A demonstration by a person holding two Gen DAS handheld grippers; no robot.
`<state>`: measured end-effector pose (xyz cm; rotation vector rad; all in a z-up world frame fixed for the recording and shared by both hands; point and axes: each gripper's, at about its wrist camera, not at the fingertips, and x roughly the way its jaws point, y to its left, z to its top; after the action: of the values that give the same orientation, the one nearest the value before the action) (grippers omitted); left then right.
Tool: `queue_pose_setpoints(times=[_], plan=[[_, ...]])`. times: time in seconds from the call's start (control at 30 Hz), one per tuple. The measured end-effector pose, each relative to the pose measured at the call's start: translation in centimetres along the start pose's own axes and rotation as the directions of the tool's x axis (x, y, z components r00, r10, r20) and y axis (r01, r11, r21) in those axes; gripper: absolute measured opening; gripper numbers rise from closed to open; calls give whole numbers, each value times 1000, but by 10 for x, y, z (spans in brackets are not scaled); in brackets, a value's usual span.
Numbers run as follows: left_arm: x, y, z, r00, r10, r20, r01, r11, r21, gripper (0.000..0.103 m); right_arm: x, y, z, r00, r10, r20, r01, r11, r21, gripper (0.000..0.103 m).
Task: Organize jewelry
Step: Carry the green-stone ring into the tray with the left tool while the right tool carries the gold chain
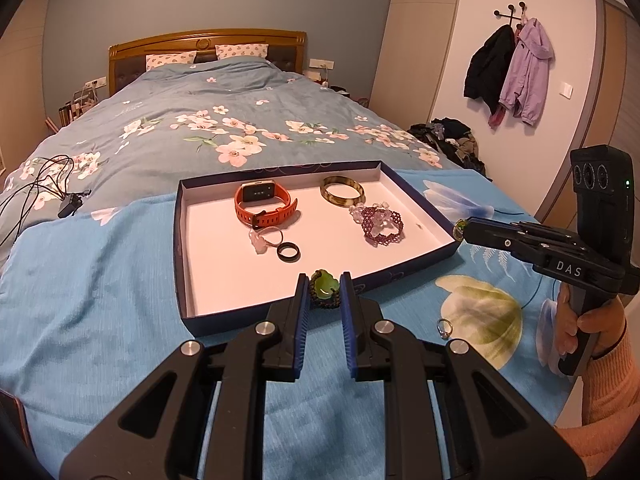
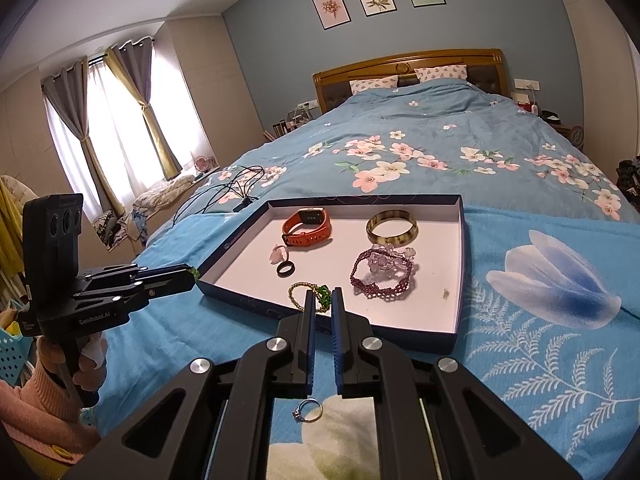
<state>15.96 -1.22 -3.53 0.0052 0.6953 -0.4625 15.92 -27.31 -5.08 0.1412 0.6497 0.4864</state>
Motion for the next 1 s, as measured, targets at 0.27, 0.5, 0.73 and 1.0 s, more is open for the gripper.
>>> queue_pose_setpoints(times=[0.27, 0.5, 0.73, 1.0], plan=[[8, 2, 6, 1000, 12, -2, -12, 1000, 1, 16, 5, -8, 5, 1000, -2, -2, 2, 1000, 14, 6], [19, 6, 12, 1000, 14, -15, -14, 1000, -8, 16, 13, -11, 12, 1000, -11, -11, 11, 1000, 11, 6], [24, 8, 14, 1000, 15, -17, -16, 1000, -13, 16, 19, -15, 15, 1000, -20, -20, 20, 1000, 16, 6], [31, 12, 20, 999, 28, -19, -28, 999, -17, 16, 27, -18, 18, 999, -29, -30, 30, 999, 20, 6]])
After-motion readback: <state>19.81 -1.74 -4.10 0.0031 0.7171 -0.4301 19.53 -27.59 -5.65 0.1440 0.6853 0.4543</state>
